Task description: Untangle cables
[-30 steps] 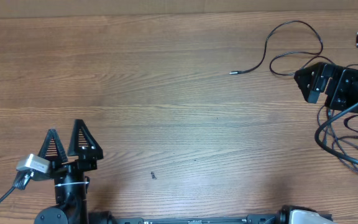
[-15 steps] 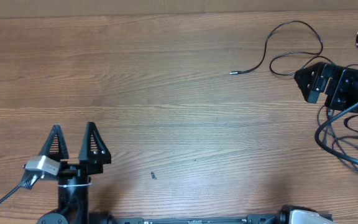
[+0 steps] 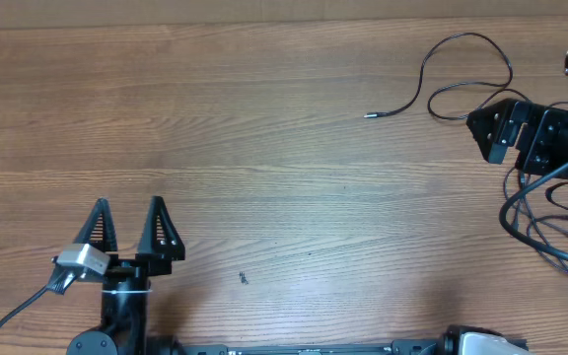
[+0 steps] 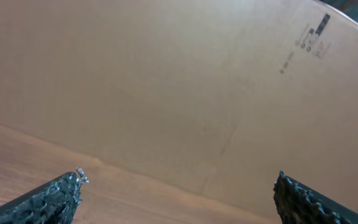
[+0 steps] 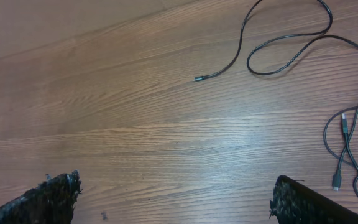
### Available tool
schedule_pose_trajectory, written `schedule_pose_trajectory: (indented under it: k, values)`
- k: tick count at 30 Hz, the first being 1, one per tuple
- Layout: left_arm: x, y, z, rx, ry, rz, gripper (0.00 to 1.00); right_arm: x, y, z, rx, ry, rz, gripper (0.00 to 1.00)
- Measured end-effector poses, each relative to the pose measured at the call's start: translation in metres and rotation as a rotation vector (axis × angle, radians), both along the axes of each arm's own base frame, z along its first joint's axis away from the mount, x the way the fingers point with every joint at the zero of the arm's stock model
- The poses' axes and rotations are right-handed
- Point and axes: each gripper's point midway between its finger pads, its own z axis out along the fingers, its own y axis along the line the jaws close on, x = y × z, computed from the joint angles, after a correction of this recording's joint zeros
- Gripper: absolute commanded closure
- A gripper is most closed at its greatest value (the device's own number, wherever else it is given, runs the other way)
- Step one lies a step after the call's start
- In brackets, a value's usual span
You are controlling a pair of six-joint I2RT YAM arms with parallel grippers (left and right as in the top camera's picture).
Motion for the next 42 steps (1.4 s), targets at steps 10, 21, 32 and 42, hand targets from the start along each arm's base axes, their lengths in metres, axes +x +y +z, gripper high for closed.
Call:
schedule_pose_trajectory:
  k: [10,21,32,42]
  values:
    - [0.005,-0.003,-0.012,0.016,0.025,-0.009,0.00,0.000,0.000,0.000,0.000,0.000,0.001,0.00]
    - [0.019,-0.002,-0.054,0.016,0.116,-0.009,0.00,0.000,0.000,0.000,0.000,0.000,0.001,0.00]
    - [0.027,-0.001,-0.090,0.013,0.190,-0.005,0.00,0.000,0.000,0.000,0.000,0.000,0.001,0.00]
    - [0.031,0.002,-0.109,0.010,0.233,0.009,0.01,0.000,0.000,0.000,0.000,0.000,0.001,0.00]
